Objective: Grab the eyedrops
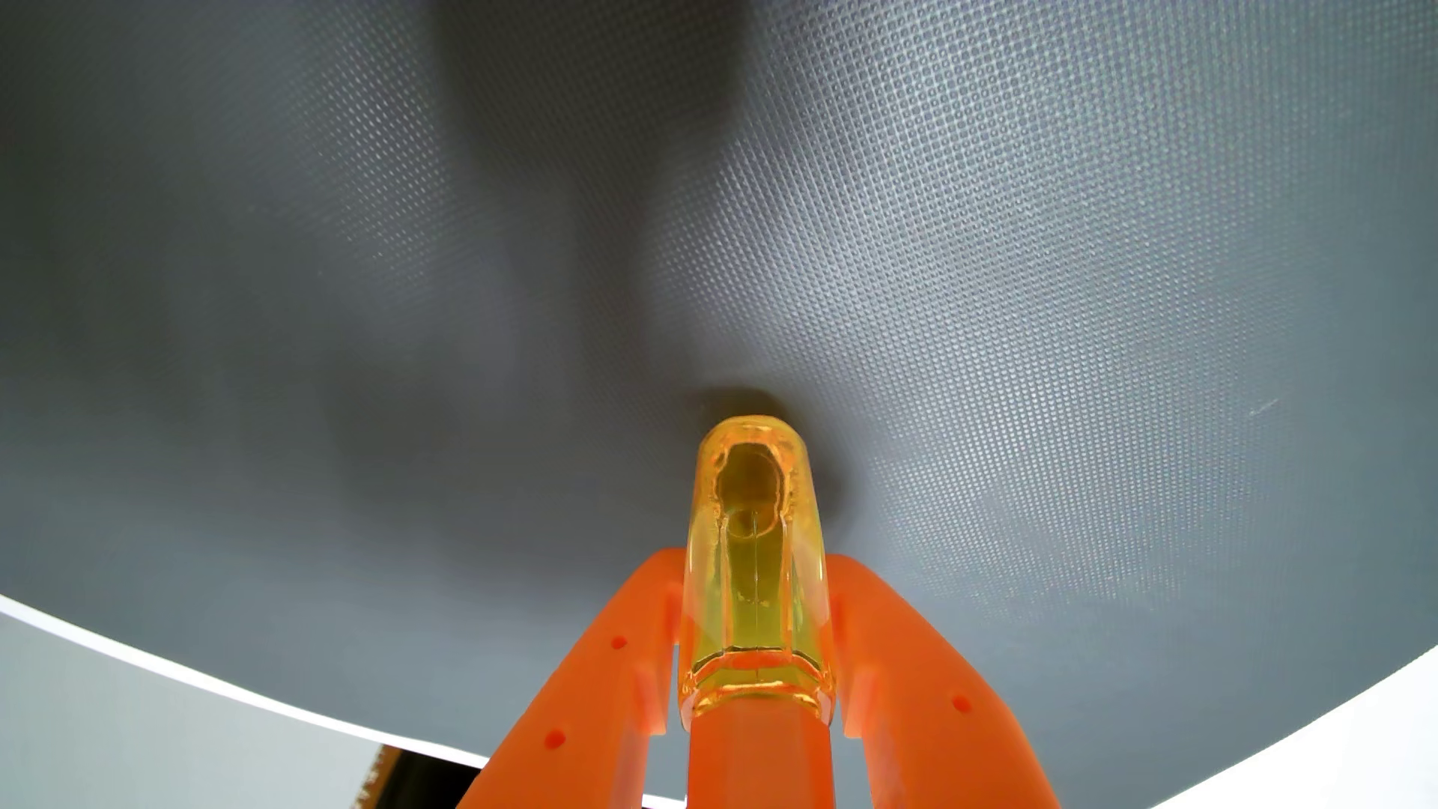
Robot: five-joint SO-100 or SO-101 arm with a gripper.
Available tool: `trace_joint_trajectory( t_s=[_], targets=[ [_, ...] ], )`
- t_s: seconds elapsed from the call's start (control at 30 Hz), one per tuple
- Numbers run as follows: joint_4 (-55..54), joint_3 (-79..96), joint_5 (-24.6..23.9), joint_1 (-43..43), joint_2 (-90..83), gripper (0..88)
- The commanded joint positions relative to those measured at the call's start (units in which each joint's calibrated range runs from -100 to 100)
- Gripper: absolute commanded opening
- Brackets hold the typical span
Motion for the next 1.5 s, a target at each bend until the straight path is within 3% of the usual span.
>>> trace_joint_trajectory(
  t_s=[0.0,0.5,1.47],
  targets=[
    [0.07,-1.70,-0.41,-0.60,-0.47,1.0],
    [6.04,-5.48,-0.51,-0.77,-6.16,1.0],
    [10.37,-4.31,-11.24,0.90,-17.79,0.7]
  ],
)
